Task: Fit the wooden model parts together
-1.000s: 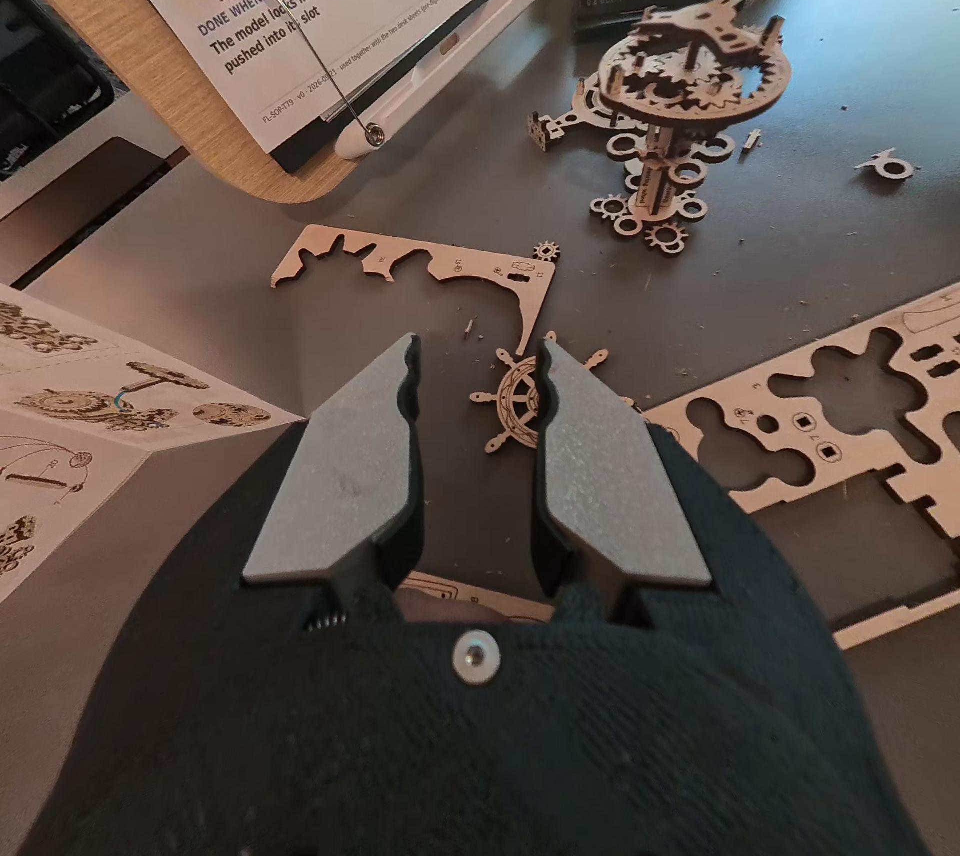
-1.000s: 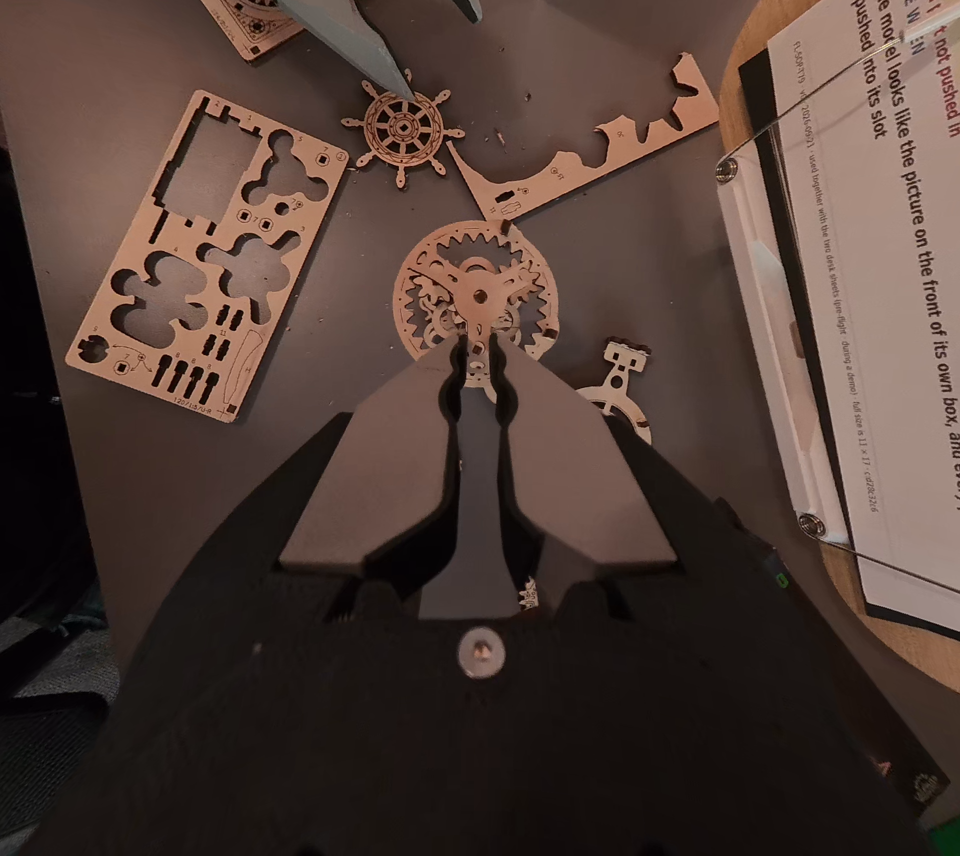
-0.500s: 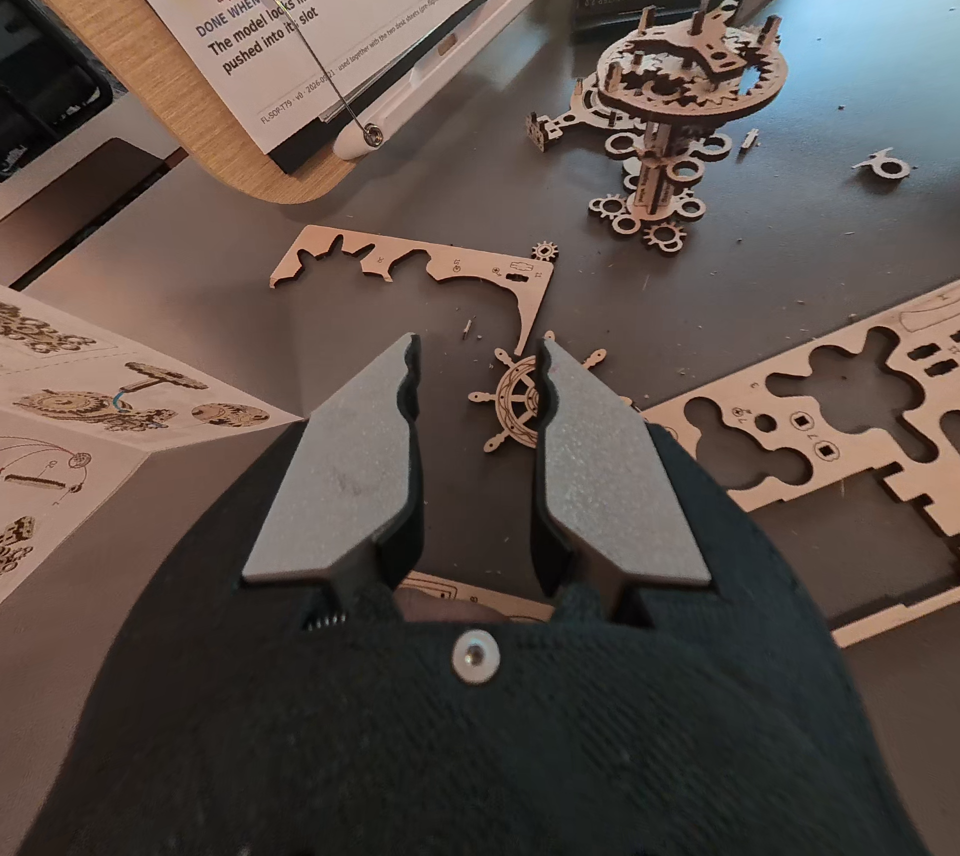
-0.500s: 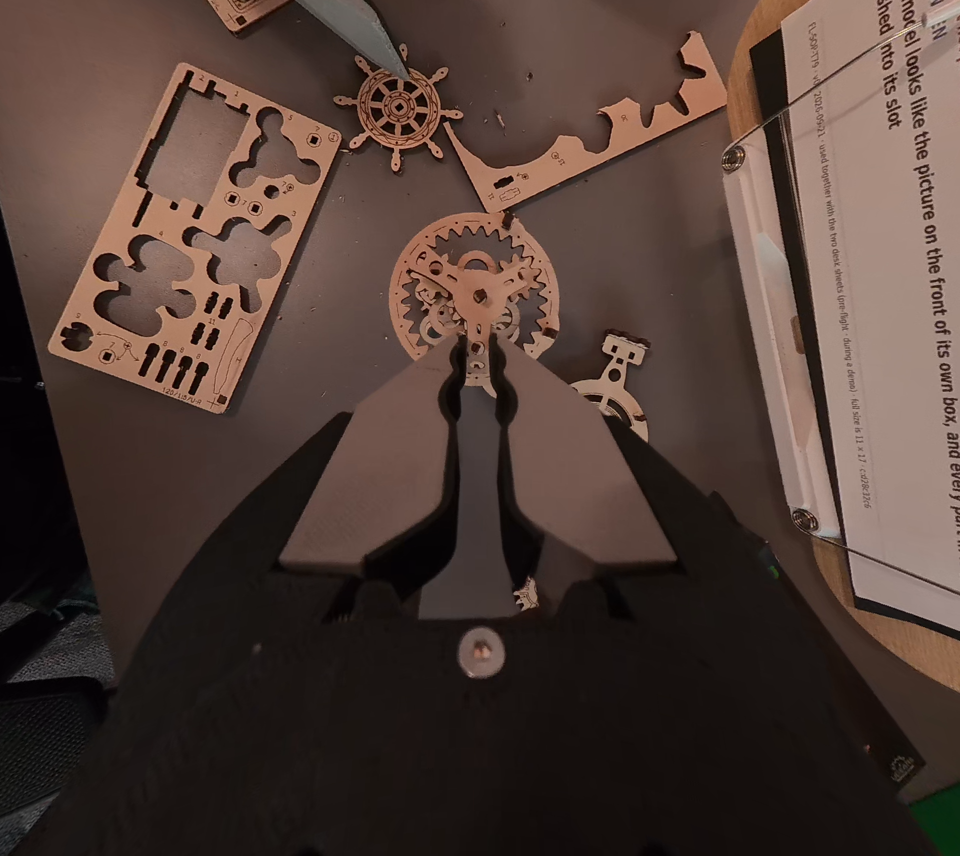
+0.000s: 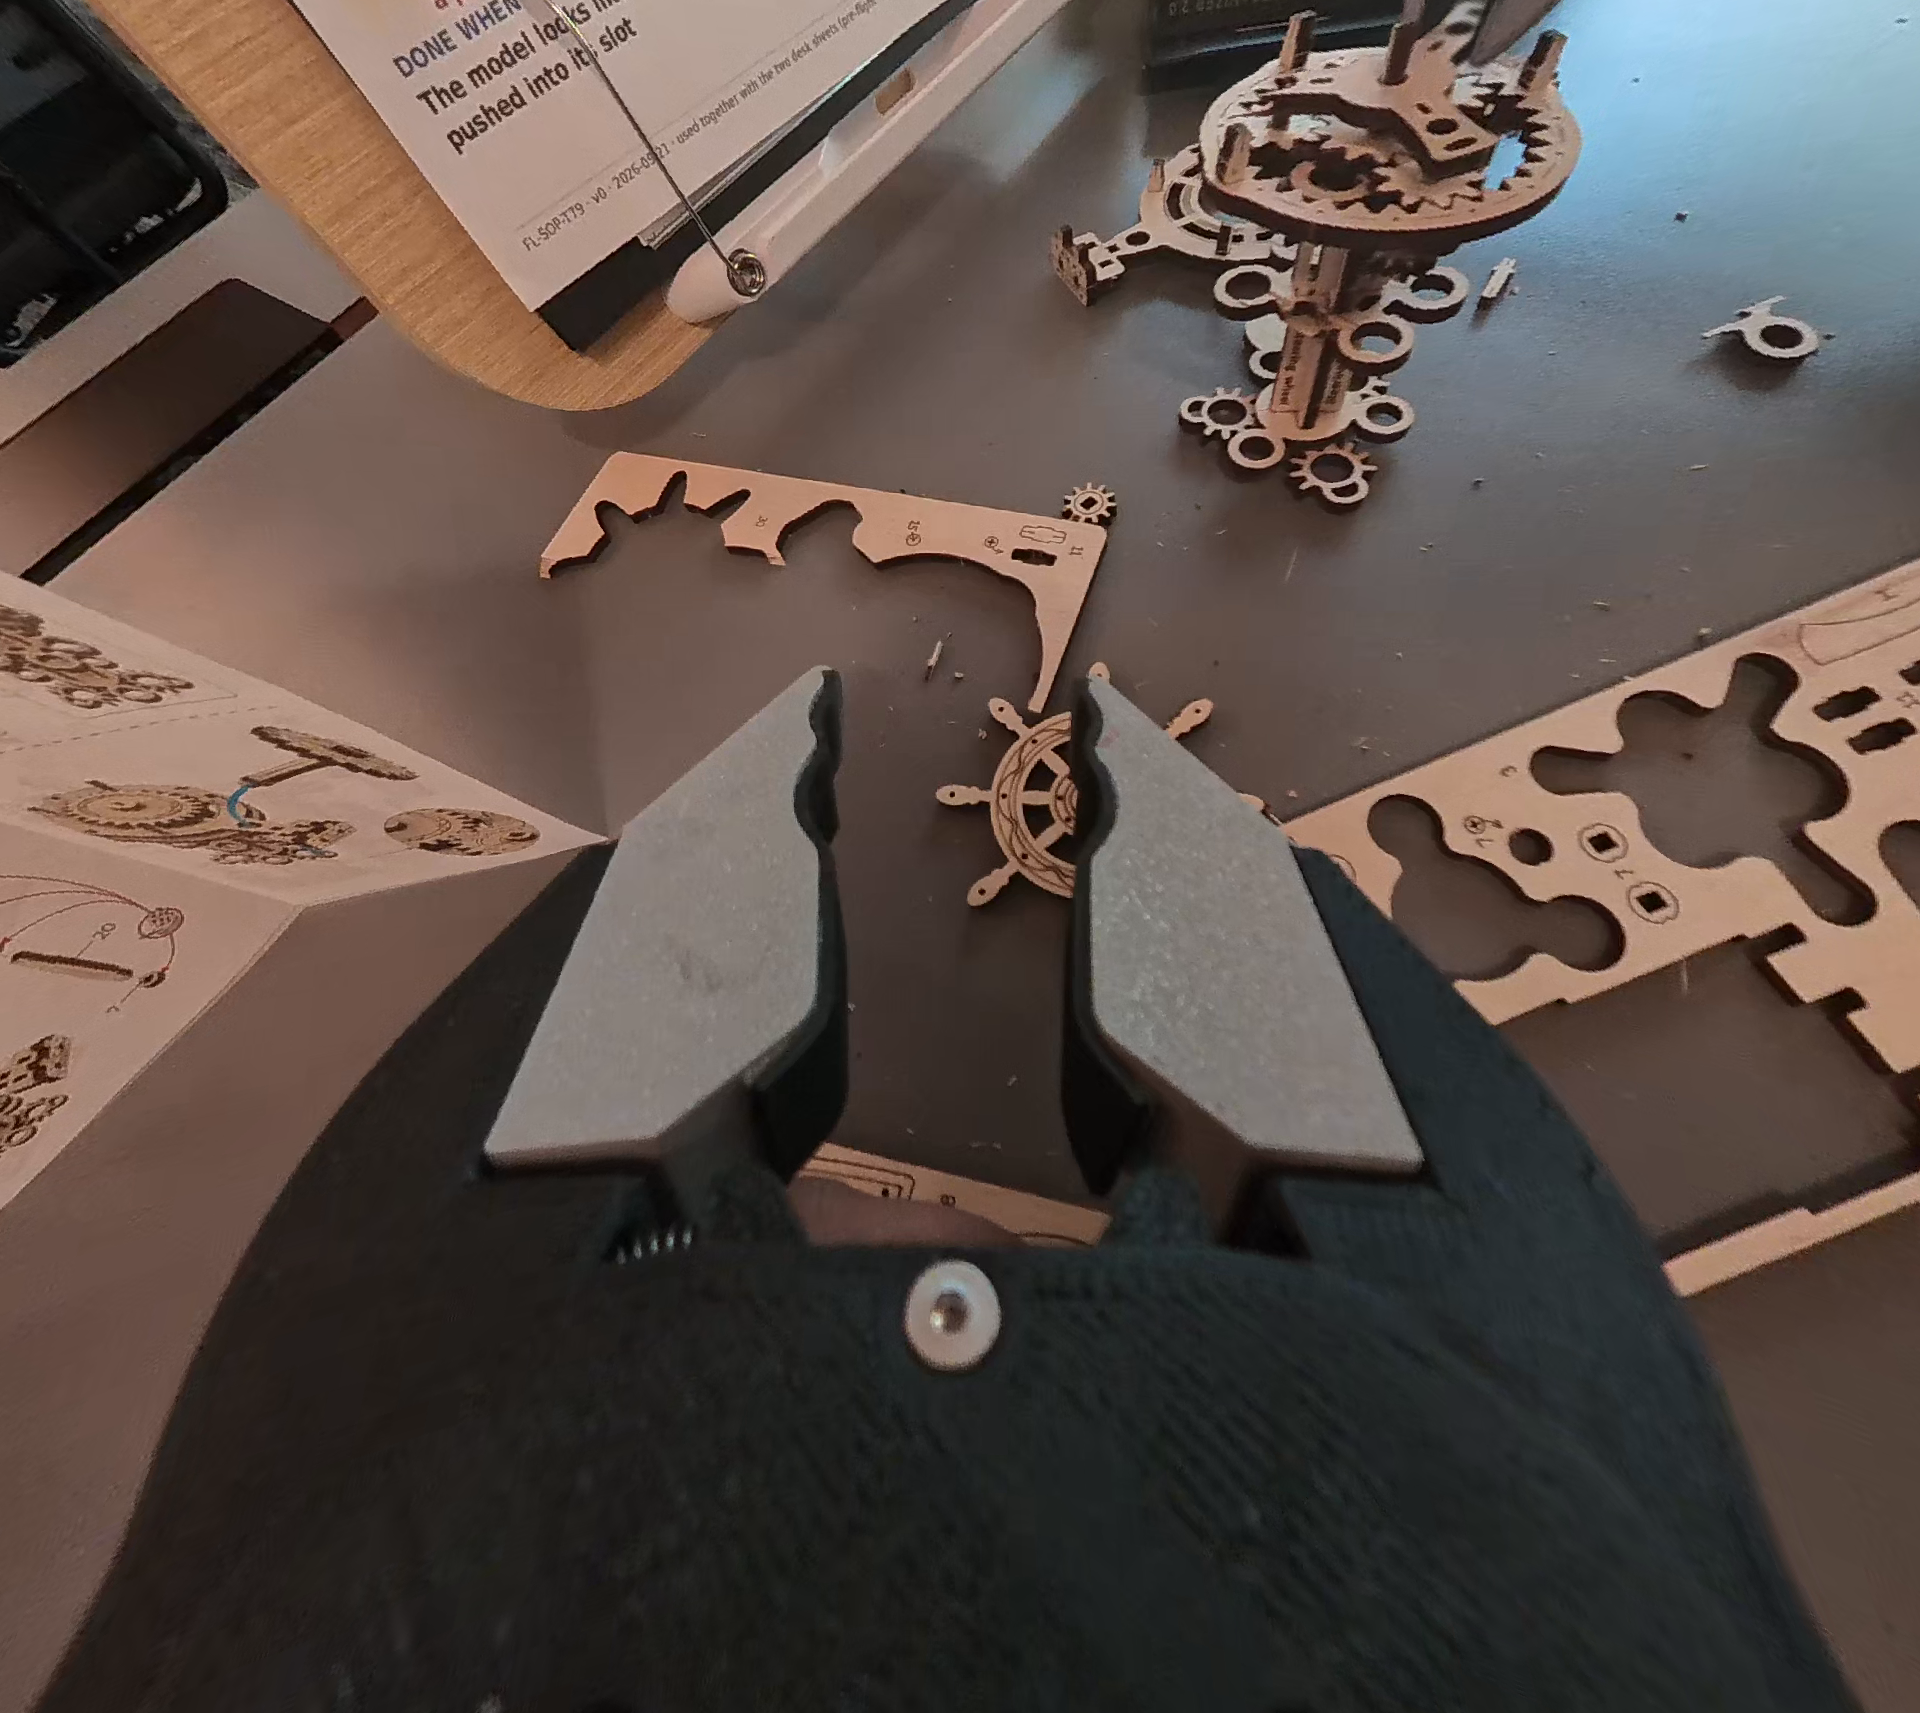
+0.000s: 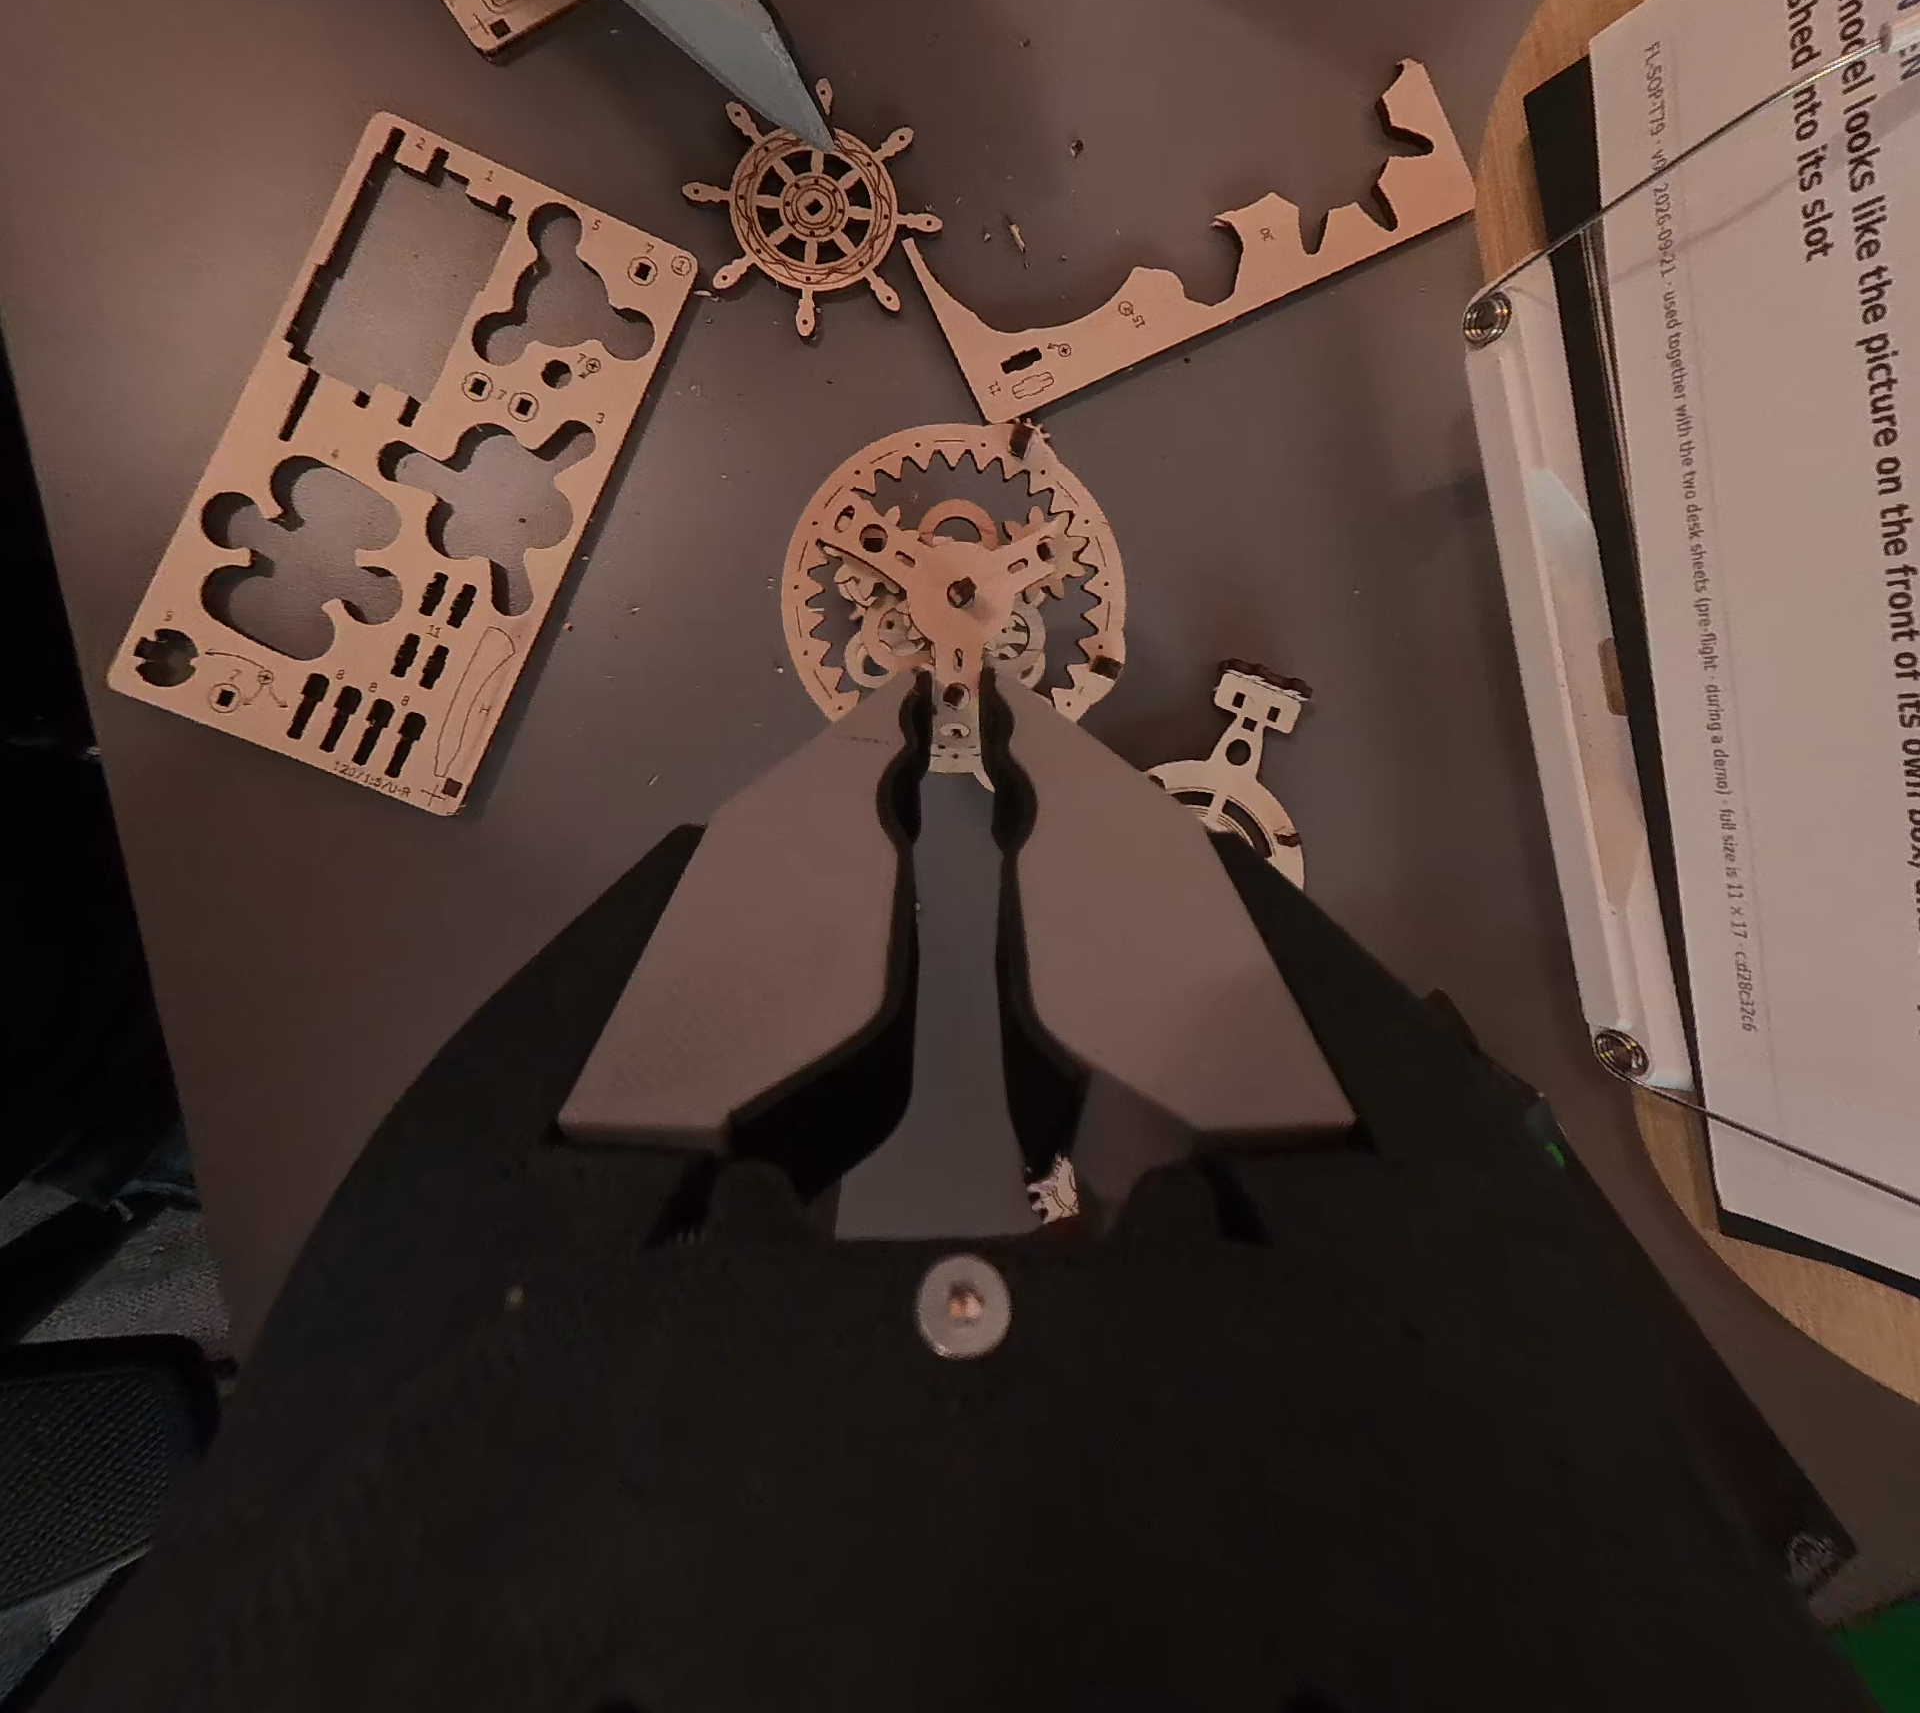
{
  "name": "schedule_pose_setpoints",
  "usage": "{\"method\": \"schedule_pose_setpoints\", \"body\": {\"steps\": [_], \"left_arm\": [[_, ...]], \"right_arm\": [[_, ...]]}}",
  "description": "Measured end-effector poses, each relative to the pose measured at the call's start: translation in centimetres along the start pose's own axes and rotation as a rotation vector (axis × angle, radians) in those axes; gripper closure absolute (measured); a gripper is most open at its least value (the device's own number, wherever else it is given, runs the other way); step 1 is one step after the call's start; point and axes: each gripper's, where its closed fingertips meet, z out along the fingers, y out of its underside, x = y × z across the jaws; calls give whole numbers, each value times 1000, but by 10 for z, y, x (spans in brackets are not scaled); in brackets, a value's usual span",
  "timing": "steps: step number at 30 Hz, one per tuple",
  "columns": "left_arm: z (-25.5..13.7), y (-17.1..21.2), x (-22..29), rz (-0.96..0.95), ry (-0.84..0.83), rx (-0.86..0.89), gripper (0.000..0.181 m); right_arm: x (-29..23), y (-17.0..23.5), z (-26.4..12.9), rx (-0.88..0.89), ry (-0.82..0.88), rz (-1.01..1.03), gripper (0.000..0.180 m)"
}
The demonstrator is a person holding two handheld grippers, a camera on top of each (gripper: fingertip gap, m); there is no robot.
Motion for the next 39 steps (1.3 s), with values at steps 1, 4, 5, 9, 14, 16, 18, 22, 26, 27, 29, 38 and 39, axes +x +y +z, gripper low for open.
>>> {"method": "schedule_pose_setpoints", "body": {"steps": [1,4,5,9,14,16,18,22,26,27,29,38,39], "left_arm": [[0,0,0,-1,3,1,139],[-1,0,0,-7,5,5,139],[-1,-1,0,-8,6,5,139],[-1,-1,0,-12,6,7,139],[-2,-1,-2,-18,-1,13,139],[-2,-2,-2,-18,-4,15,139],[-2,-2,-3,-23,-5,18,139],[-4,-3,-4,-40,-3,31,138],[-6,-6,-4,-52,7,54,138],[-7,-7,-4,-57,13,66,138],[-9,-10,-4,-68,31,94,138],[-14,-15,-10,-134,70,151,138],[-14,-15,-11,-137,68,153,138]], "right_arm": [[-1,-1,-1,11,-11,2,173],[-1,-5,-8,52,-30,15,172],[0,-5,-10,65,-29,21,172],[5,-3,-17,142,-38,66,172],[7,4,-23,265,-76,115,170],[10,7,-22,307,-79,127,170],[13,11,-21,344,-78,137,168],[18,15,-19,412,-53,112,166],[15,12,-19,503,-10,56,163],[14,11,-20,535,-4,49,163],[8,10,-20,576,-22,37,160],[23,8,-37,704,26,103,162],[25,8,-40,728,25,123,163]]}}
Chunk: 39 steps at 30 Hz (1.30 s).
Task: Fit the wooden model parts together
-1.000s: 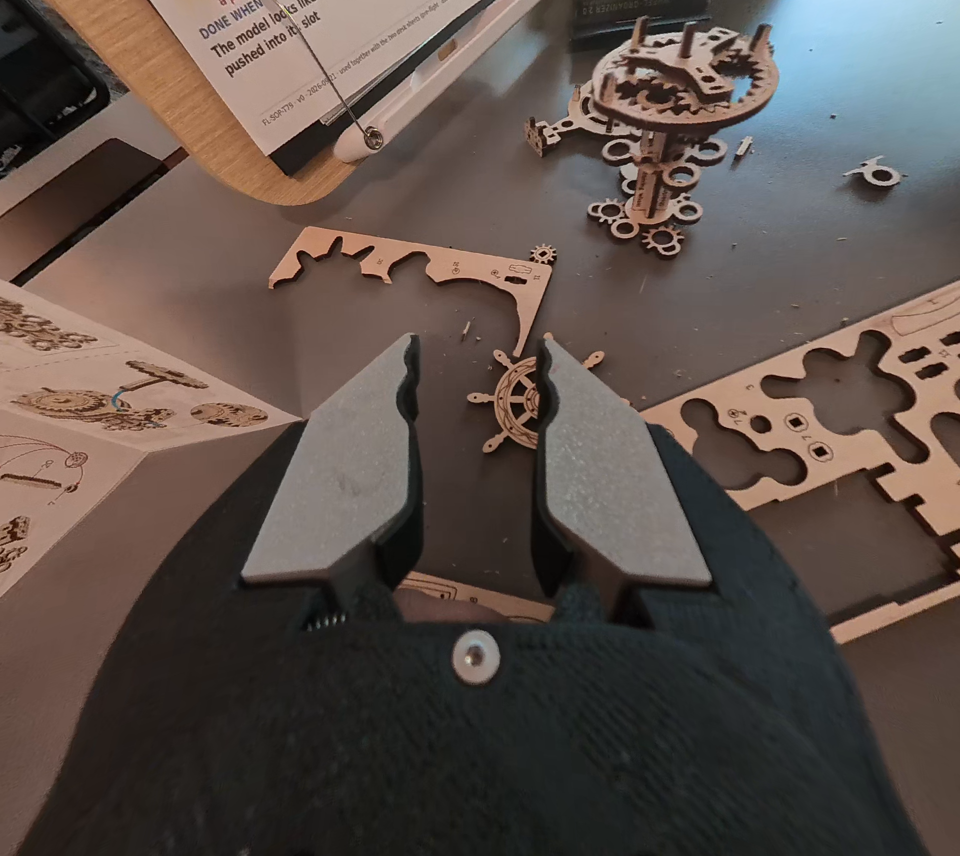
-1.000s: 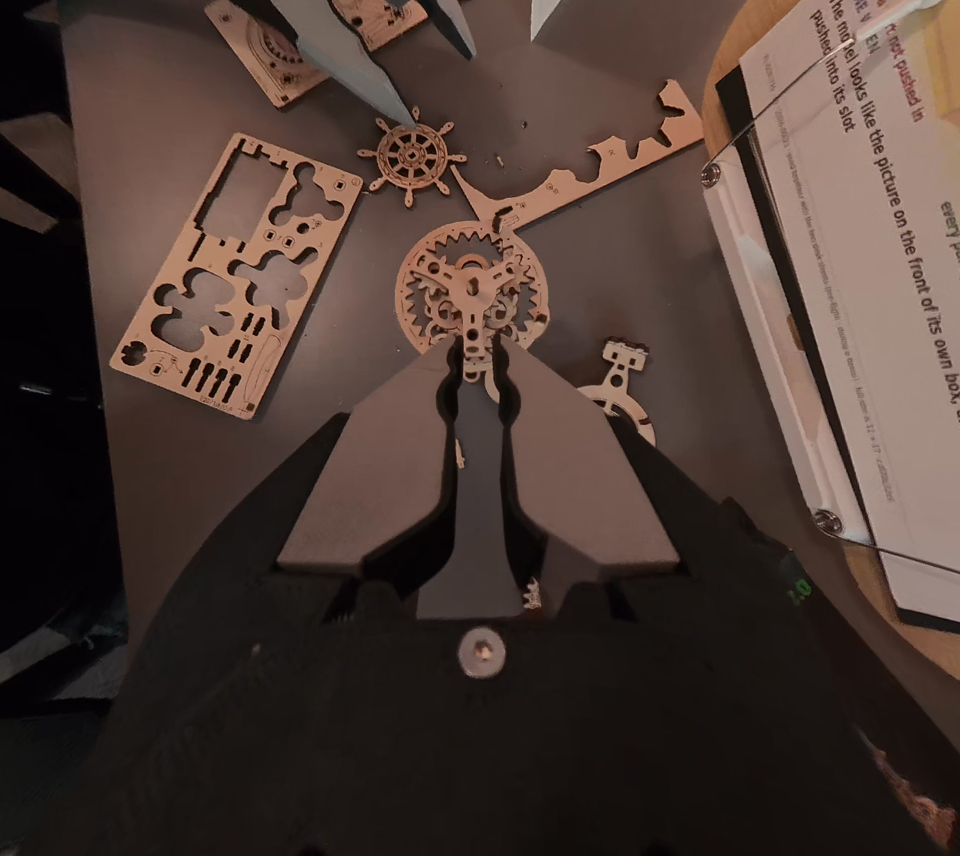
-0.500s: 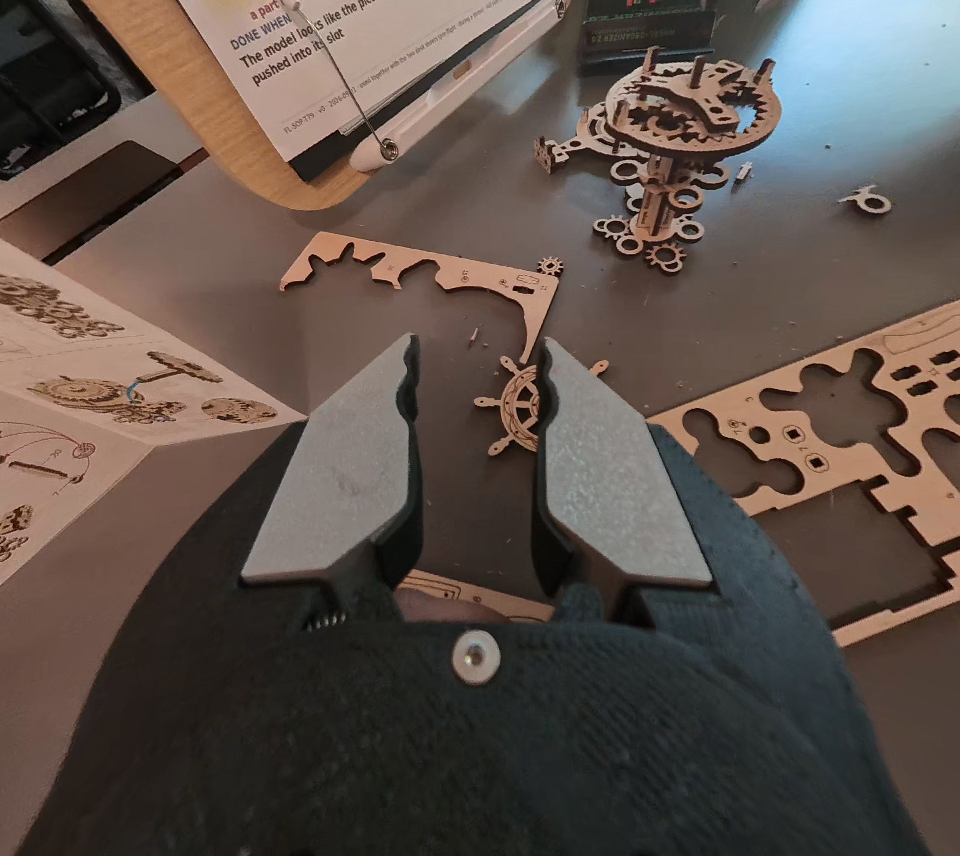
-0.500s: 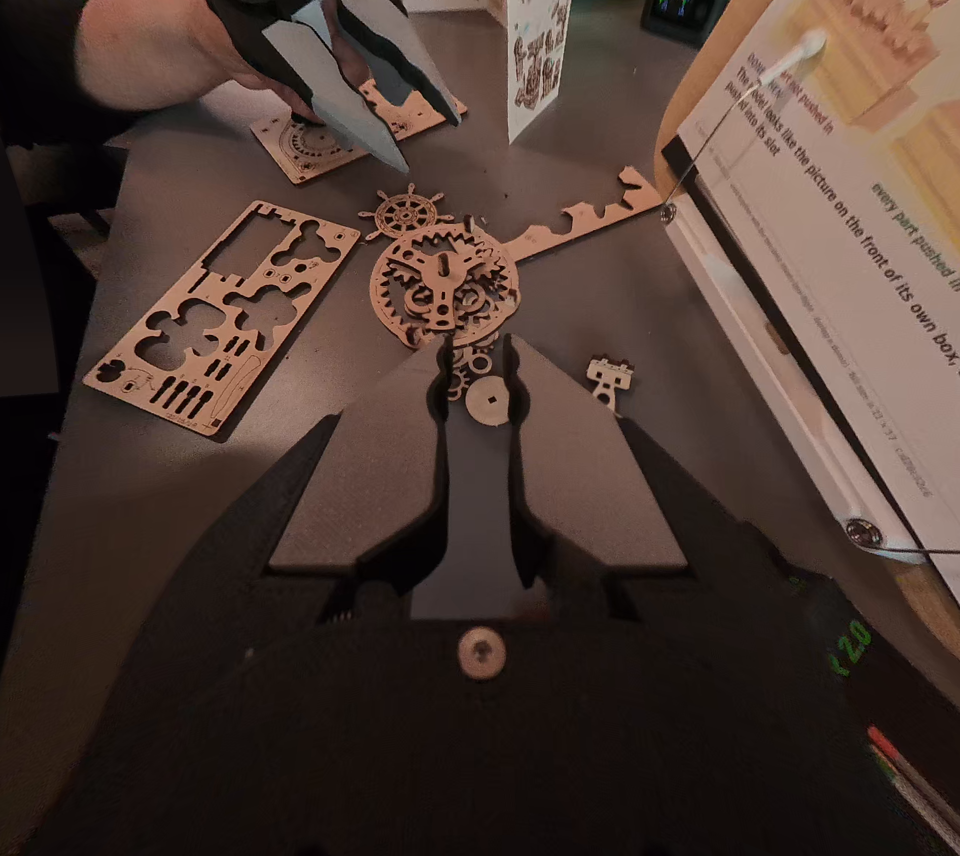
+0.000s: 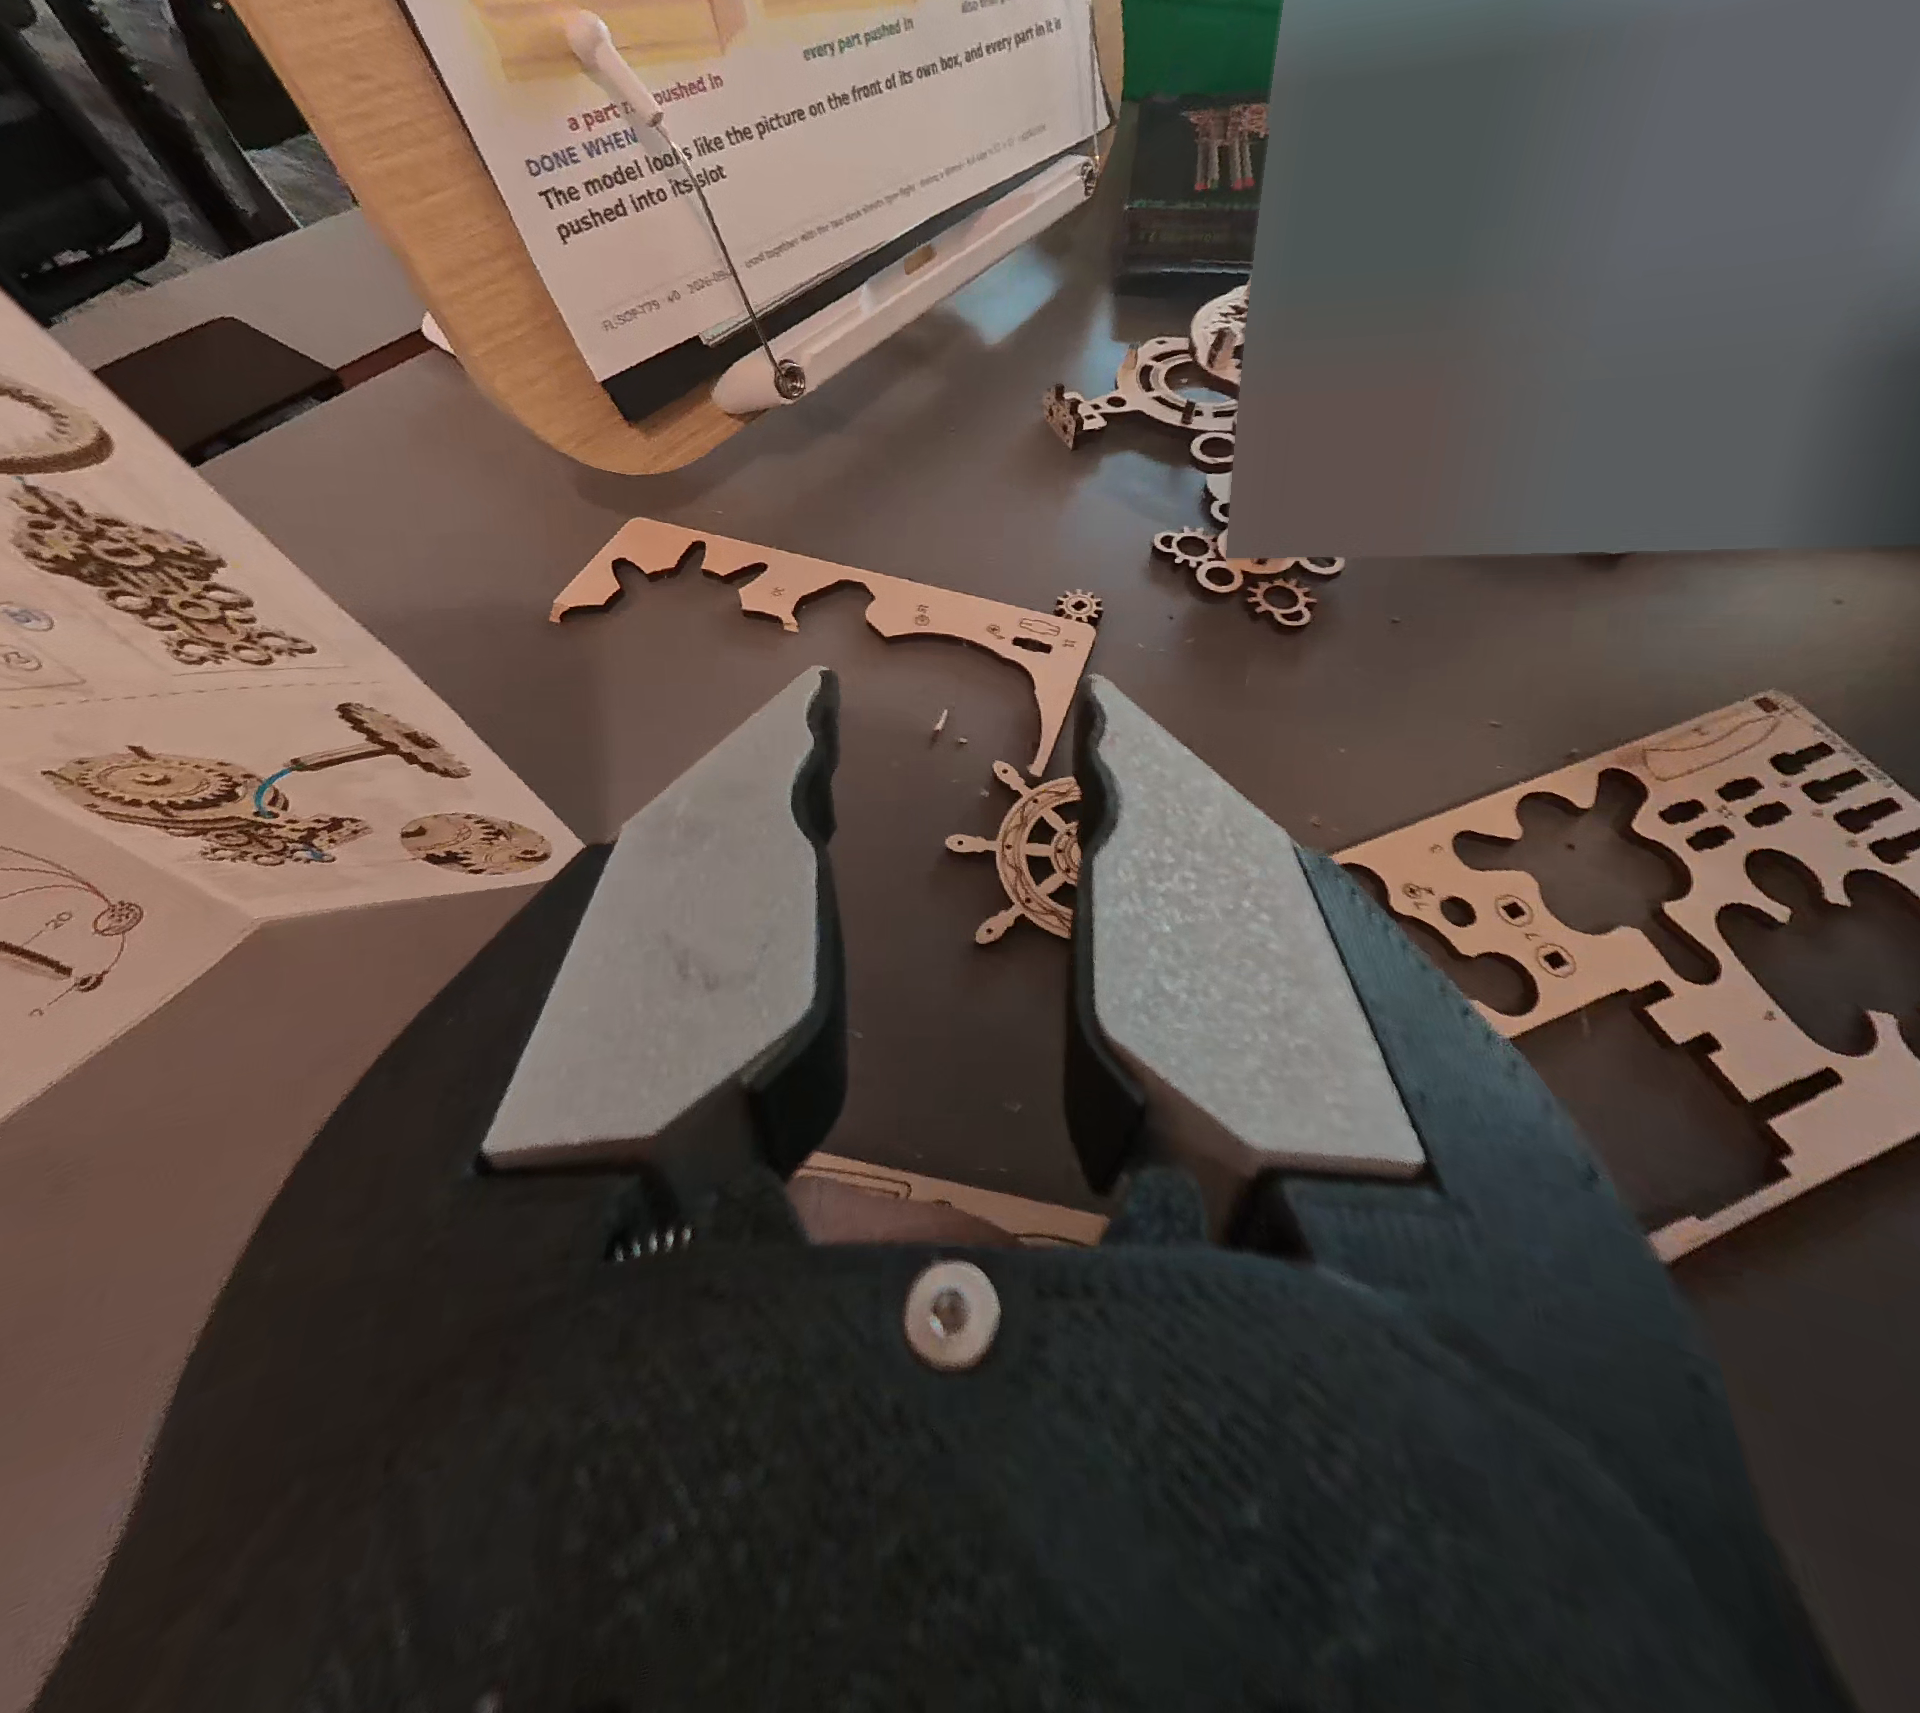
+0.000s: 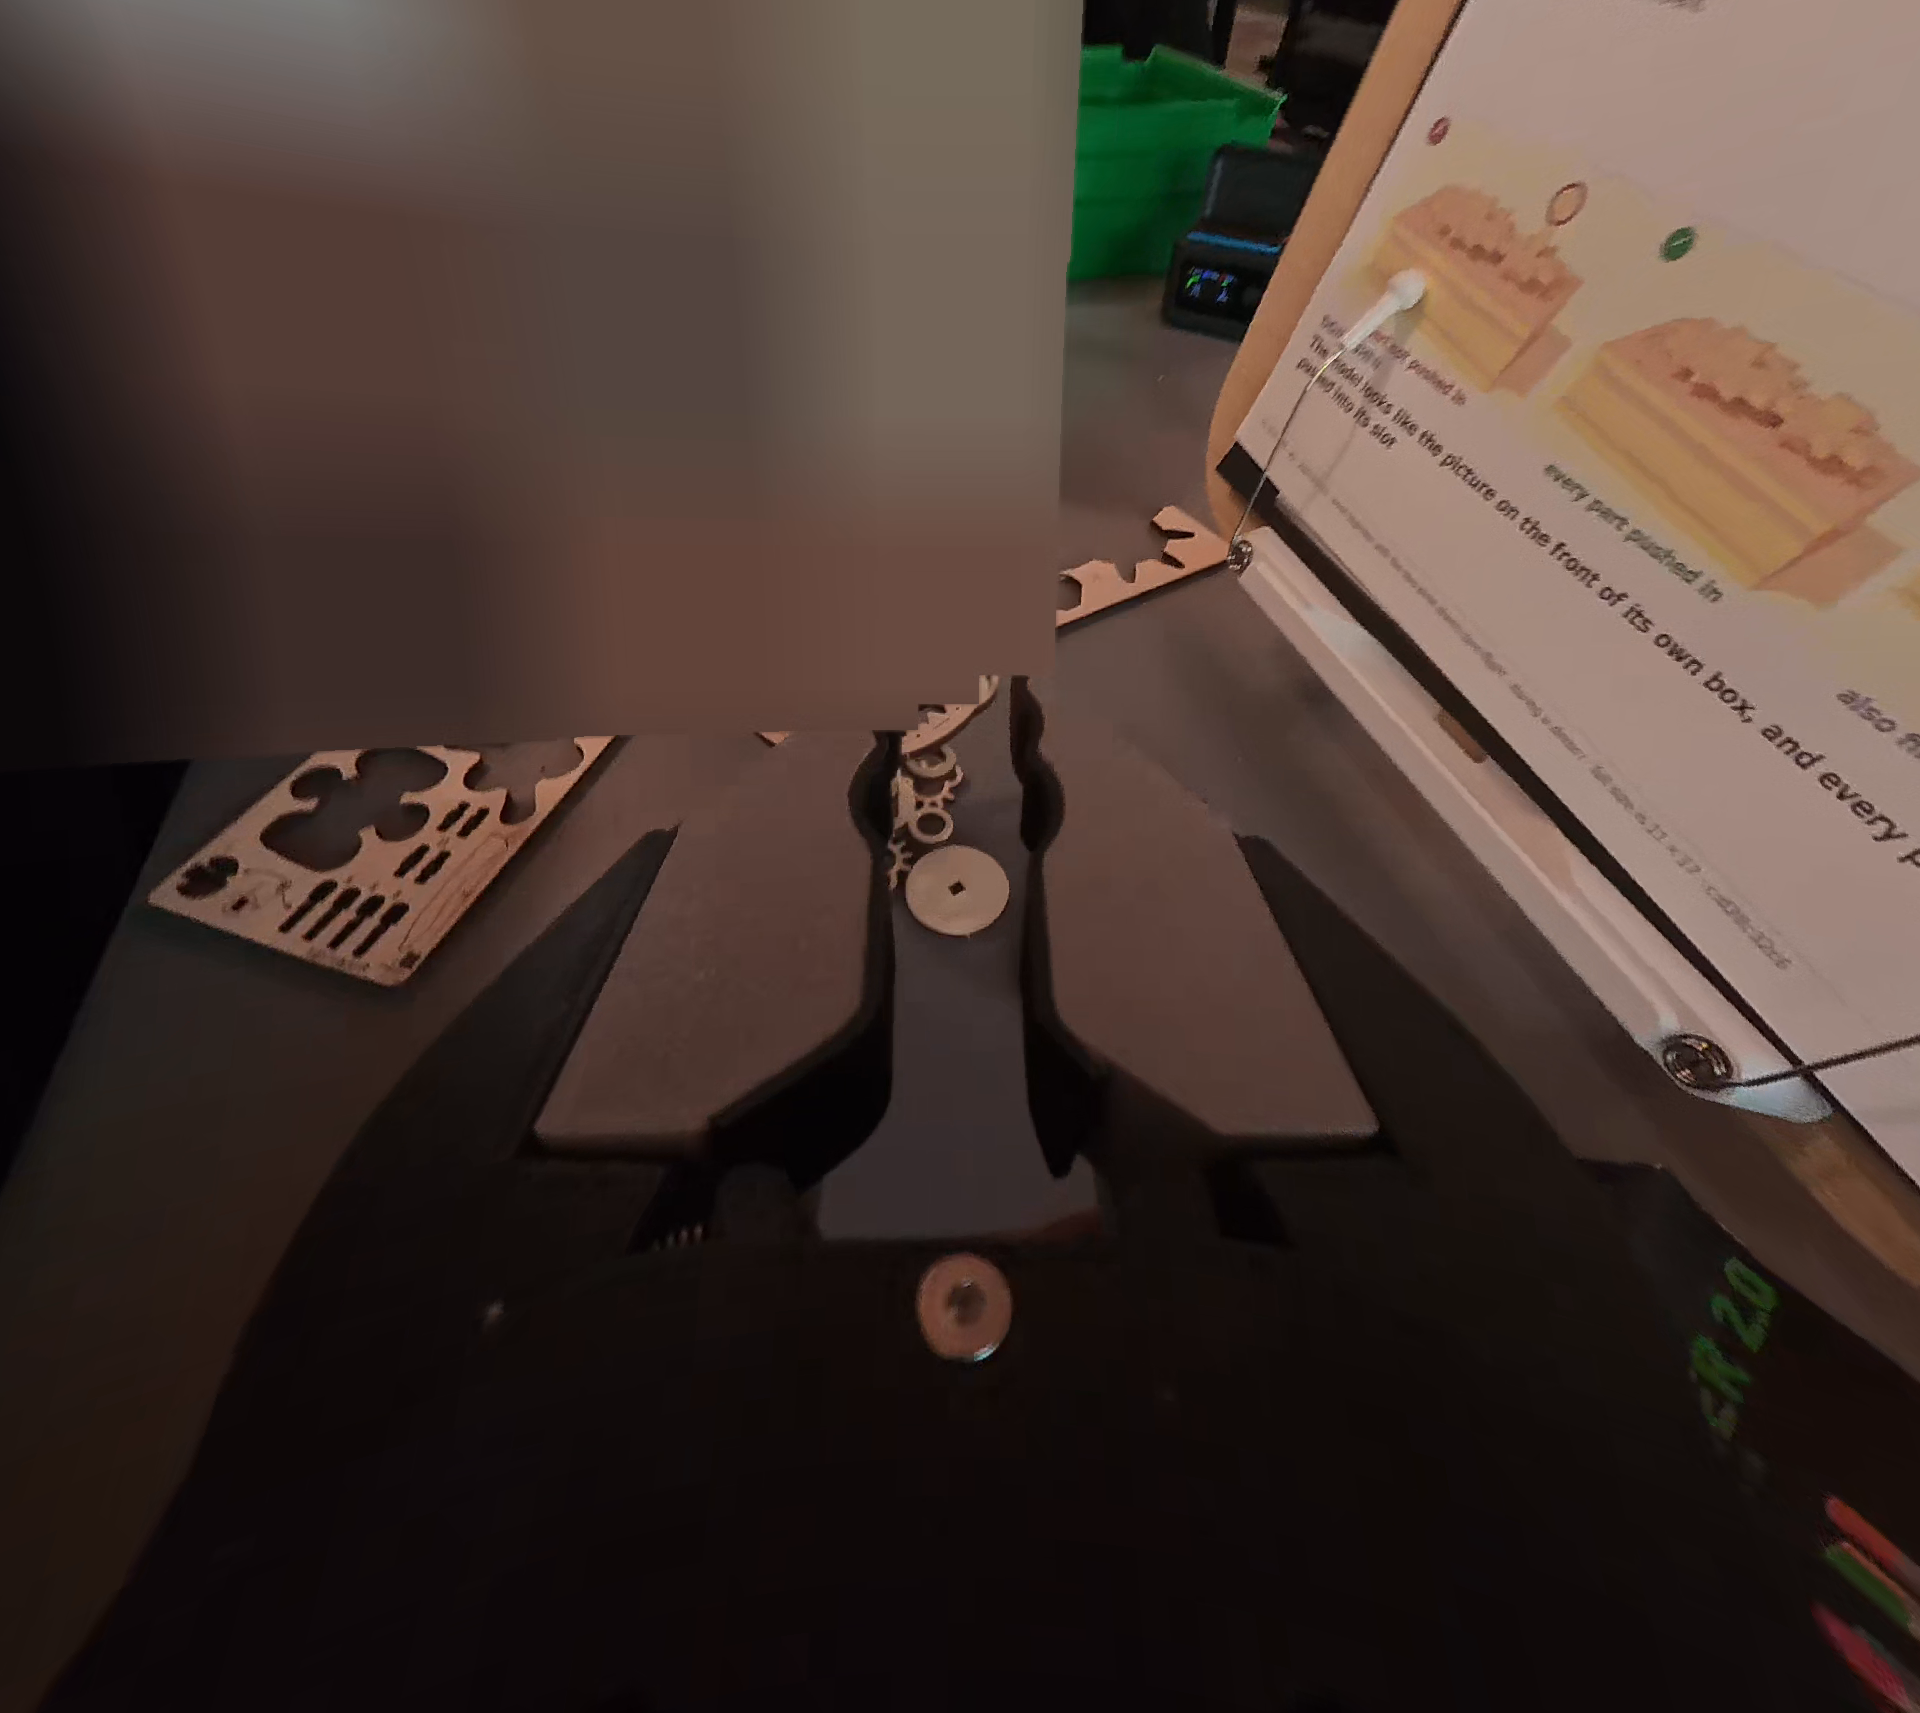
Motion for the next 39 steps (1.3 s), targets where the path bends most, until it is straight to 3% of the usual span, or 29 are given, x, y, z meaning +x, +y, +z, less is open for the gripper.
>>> {"method": "schedule_pose_setpoints", "body": {"steps": [6,9,16,25,39], "left_arm": [[1,1,-1,32,-39,-13,139],[-2,0,-11,-32,-76,0,139],[-24,-22,-40,-104,-199,123,140],[-52,-41,-71,-124,-330,267,145],[-75,-60,-77,-104,-344,397,181]], "right_arm": [[11,2,1,26,66,35,163],[30,5,-4,12,193,19,161],[91,-7,-58,119,487,104,149],[109,-9,-85,156,590,107,145],[111,0,-81,82,634,48,145]]}}
